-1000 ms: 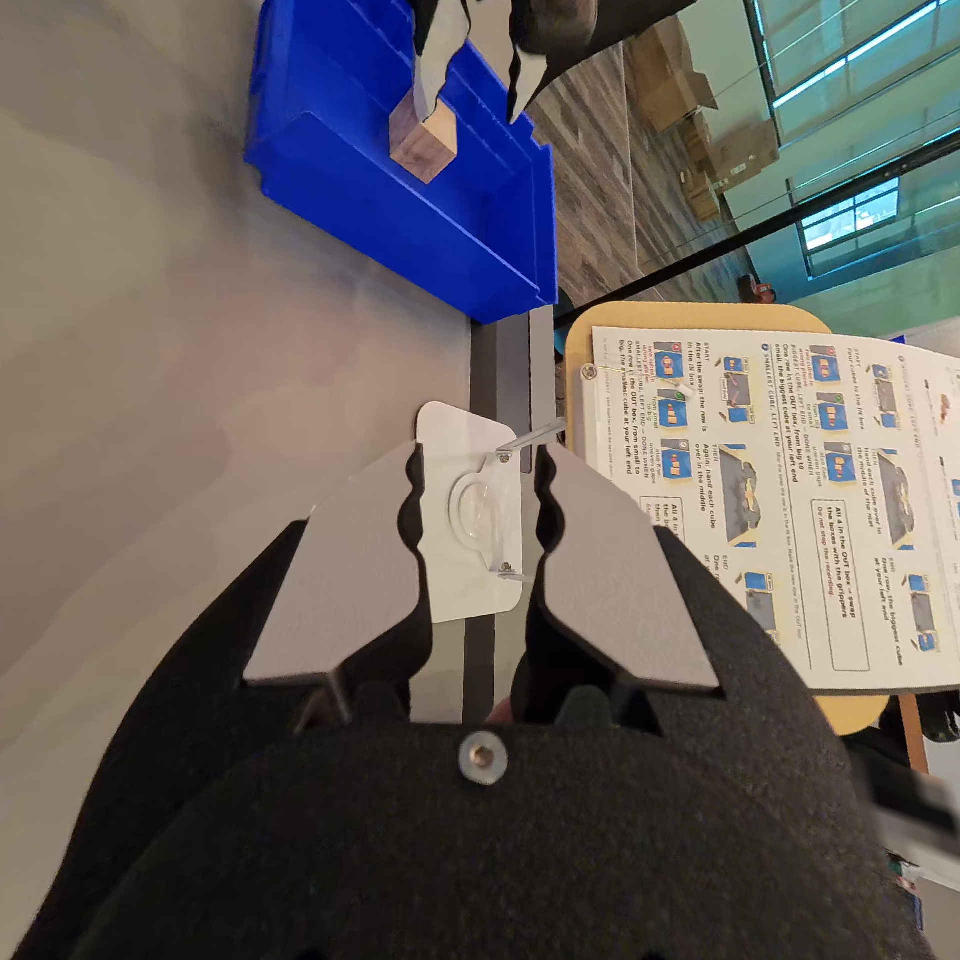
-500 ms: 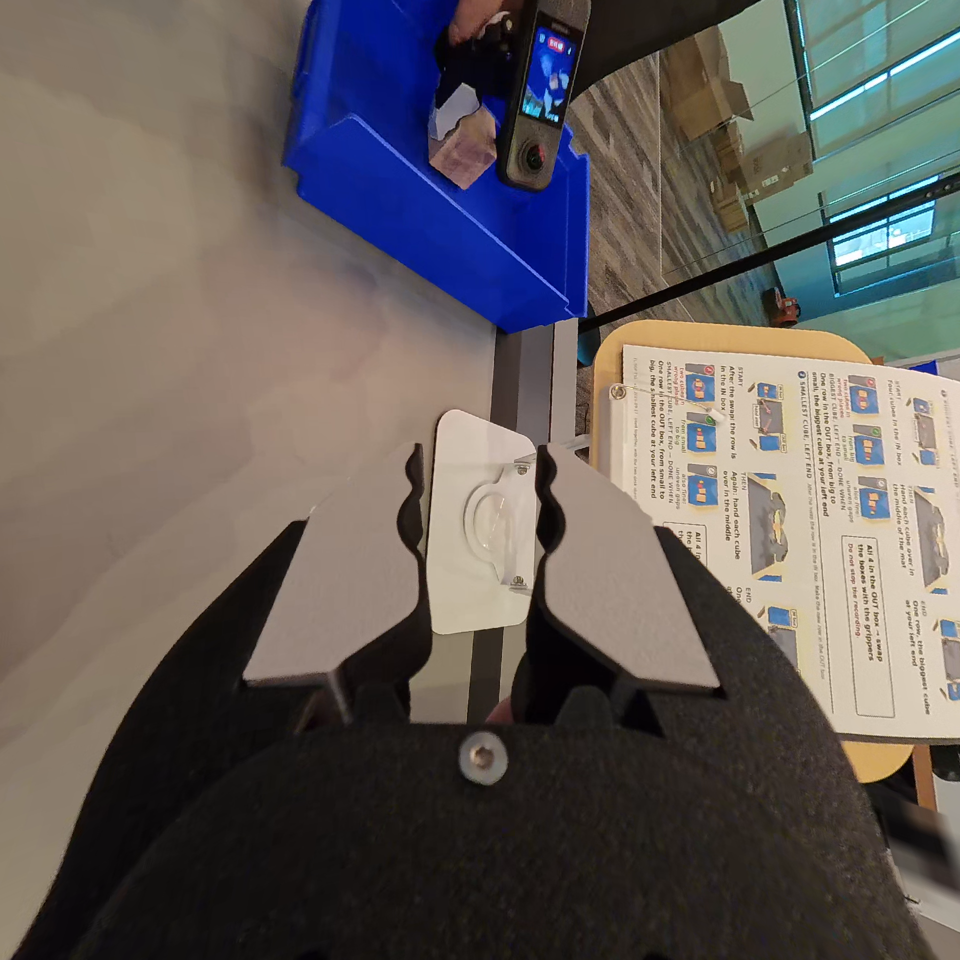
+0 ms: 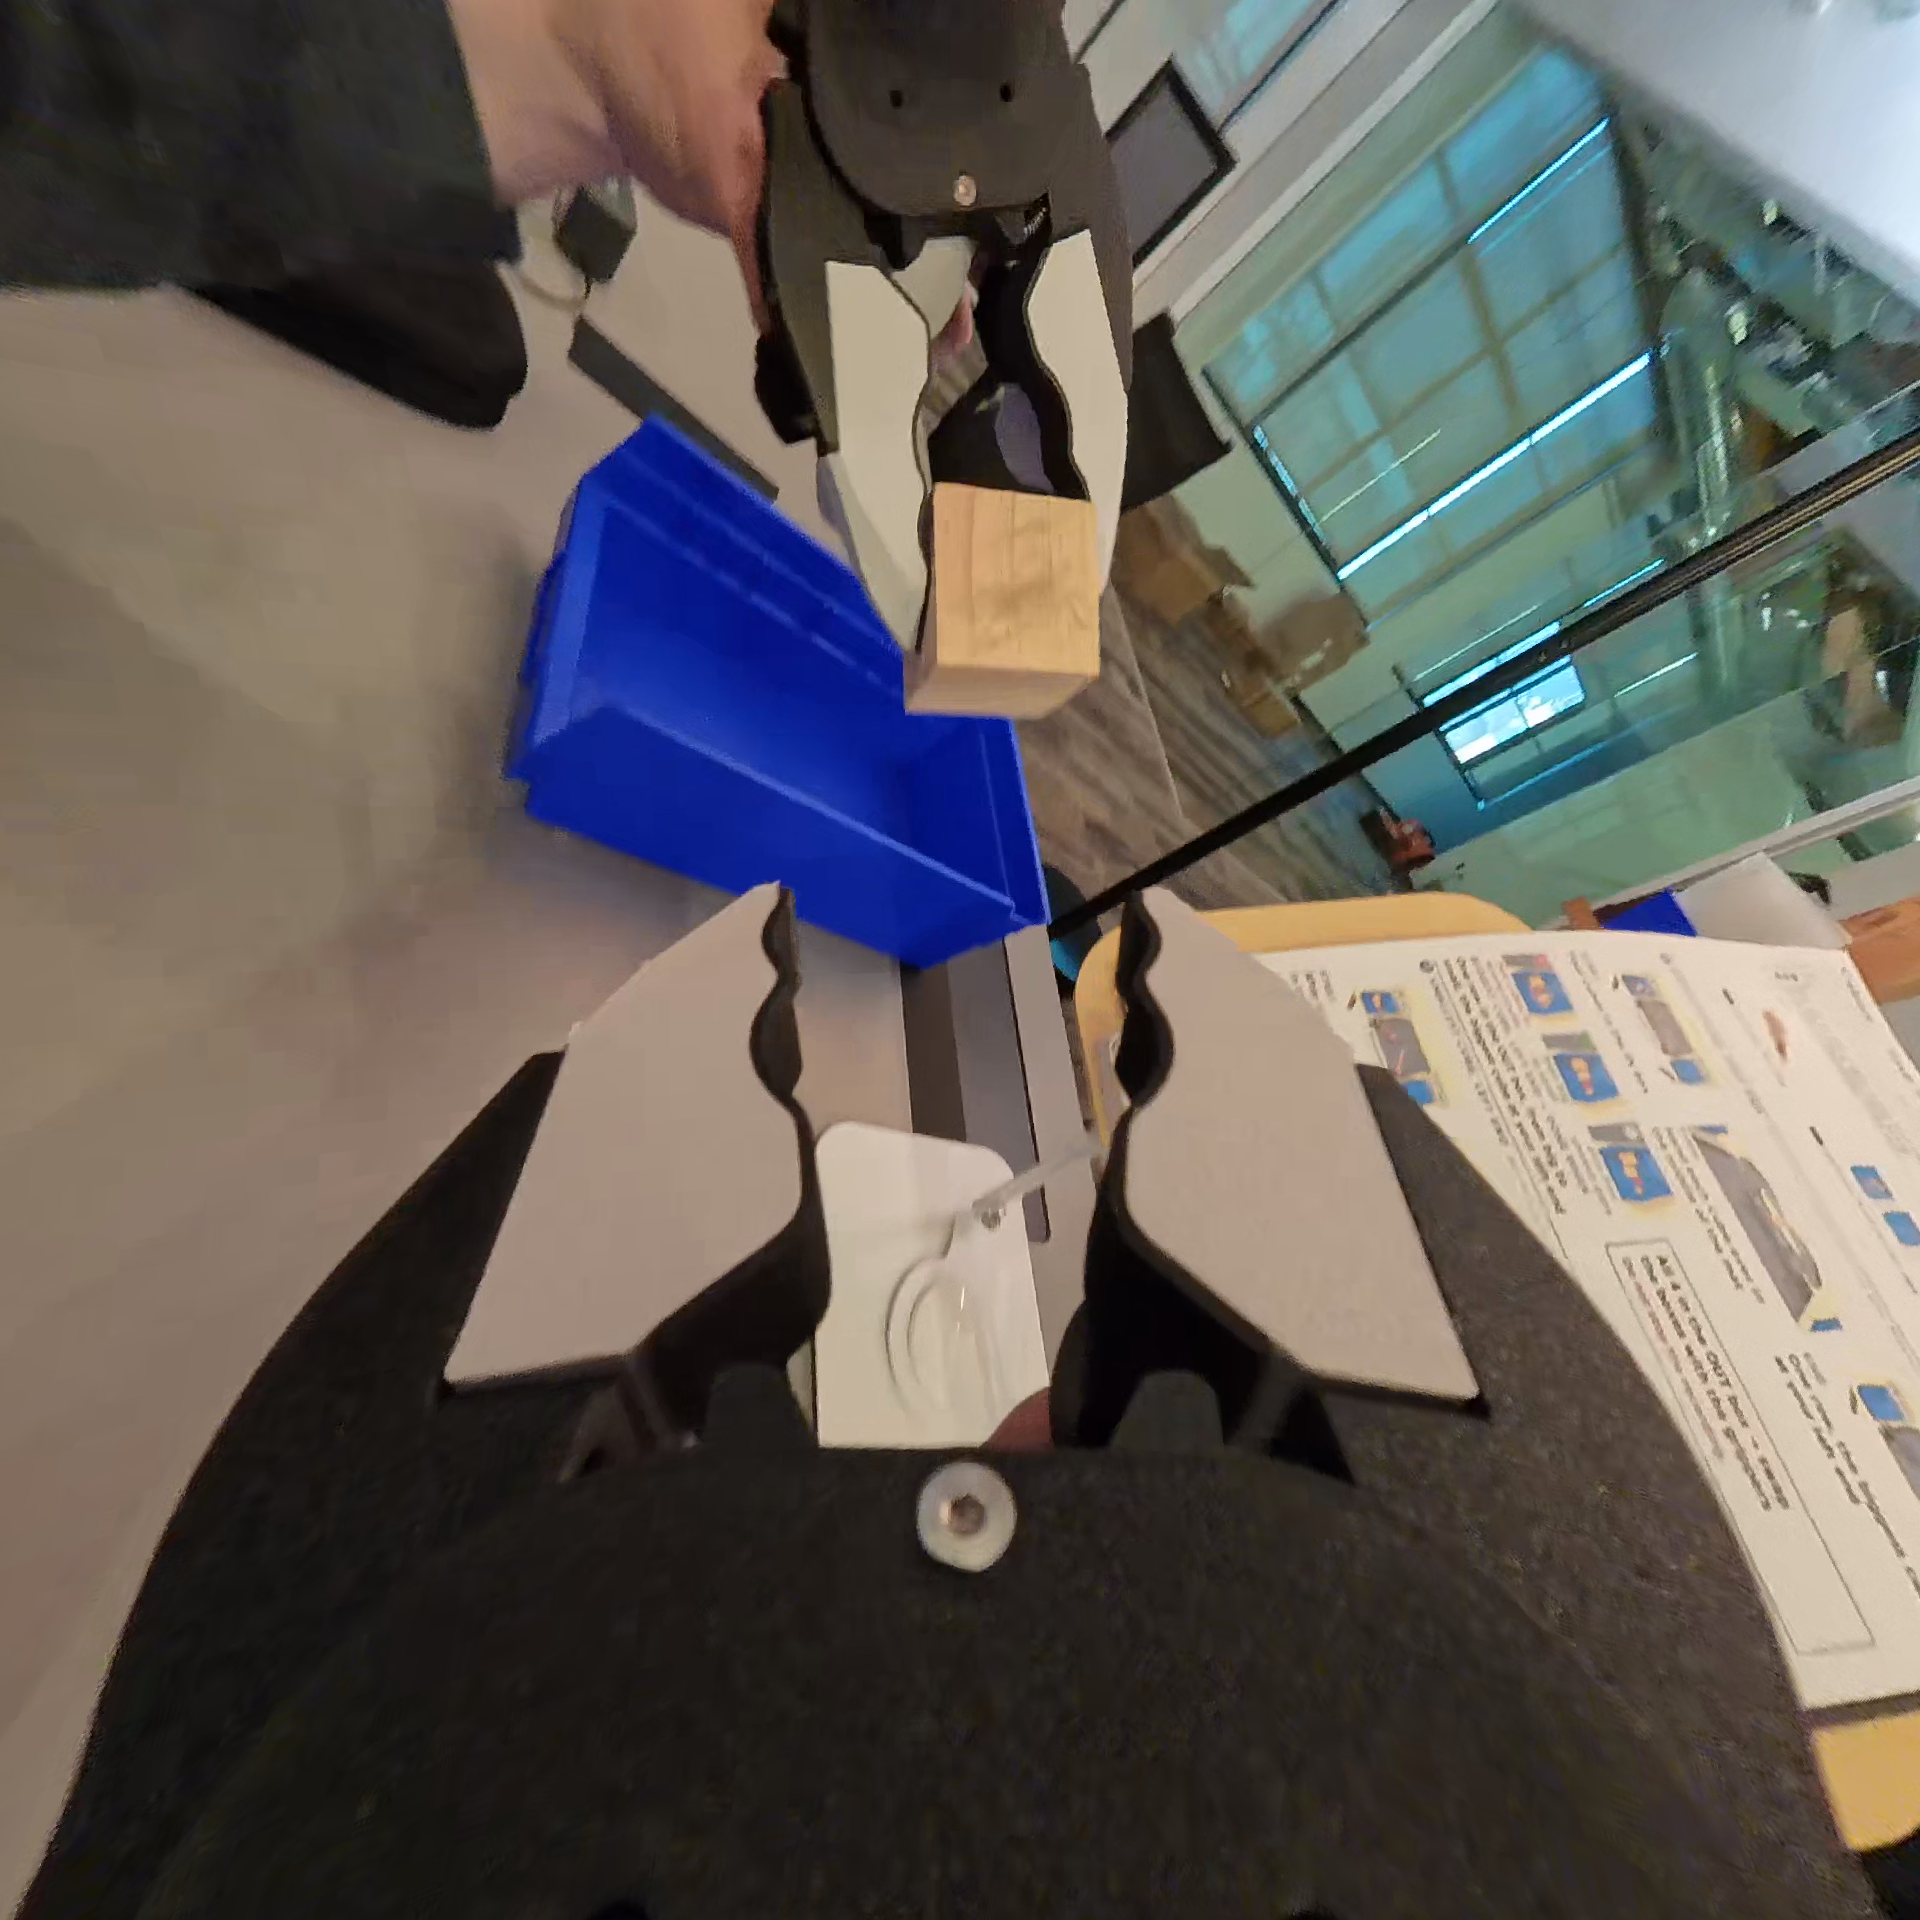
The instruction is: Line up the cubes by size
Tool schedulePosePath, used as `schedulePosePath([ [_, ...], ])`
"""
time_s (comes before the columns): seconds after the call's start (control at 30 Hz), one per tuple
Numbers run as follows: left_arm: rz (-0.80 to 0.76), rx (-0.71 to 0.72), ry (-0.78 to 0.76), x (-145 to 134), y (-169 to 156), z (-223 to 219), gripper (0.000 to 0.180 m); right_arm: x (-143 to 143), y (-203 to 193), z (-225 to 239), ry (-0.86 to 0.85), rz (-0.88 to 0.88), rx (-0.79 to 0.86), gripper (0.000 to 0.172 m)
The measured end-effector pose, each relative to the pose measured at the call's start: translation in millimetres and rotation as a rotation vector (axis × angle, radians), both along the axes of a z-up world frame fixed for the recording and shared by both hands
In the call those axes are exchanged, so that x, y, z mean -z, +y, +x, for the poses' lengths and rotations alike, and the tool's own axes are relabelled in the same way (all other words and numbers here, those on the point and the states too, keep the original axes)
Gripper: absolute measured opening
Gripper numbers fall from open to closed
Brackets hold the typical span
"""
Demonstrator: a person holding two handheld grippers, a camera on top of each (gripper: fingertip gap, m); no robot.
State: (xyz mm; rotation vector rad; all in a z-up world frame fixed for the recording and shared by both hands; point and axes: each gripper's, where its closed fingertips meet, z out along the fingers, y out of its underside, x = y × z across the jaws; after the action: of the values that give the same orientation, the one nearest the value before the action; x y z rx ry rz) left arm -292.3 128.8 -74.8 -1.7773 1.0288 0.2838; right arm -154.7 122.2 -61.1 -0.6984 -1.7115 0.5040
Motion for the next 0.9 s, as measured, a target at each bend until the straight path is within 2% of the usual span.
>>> schedulePosePath([
  [0.17,0.131,0.233,-0.114,-38.1,-19.0,91.9,0.065,-10.9,-6.3,-8.2,0.081,-0.009,-0.007,0.073],
  [0.33,0.198,0.324,-0.178,-52.0,-20.0,131.7,0.064,-18.5,-7.3,-6.1,0.128,-0.024,-0.032,0.076],
  [0.53,0.218,0.402,-0.204,-54.4,-25.5,158.8,0.064,-27.9,-12.3,-2.8,0.181,0.011,-0.051,0.070],
  [0.6,0.219,0.403,-0.209,-55.6,-24.8,160.2,0.064,-28.9,-13.8,-2.3,0.189,0.028,-0.059,0.065],
  [0.9,0.229,0.426,-0.213,-57.6,-32.8,159.1,0.064,-32.1,-23.2,-2.5,0.200,0.021,-0.091,0.063],
])
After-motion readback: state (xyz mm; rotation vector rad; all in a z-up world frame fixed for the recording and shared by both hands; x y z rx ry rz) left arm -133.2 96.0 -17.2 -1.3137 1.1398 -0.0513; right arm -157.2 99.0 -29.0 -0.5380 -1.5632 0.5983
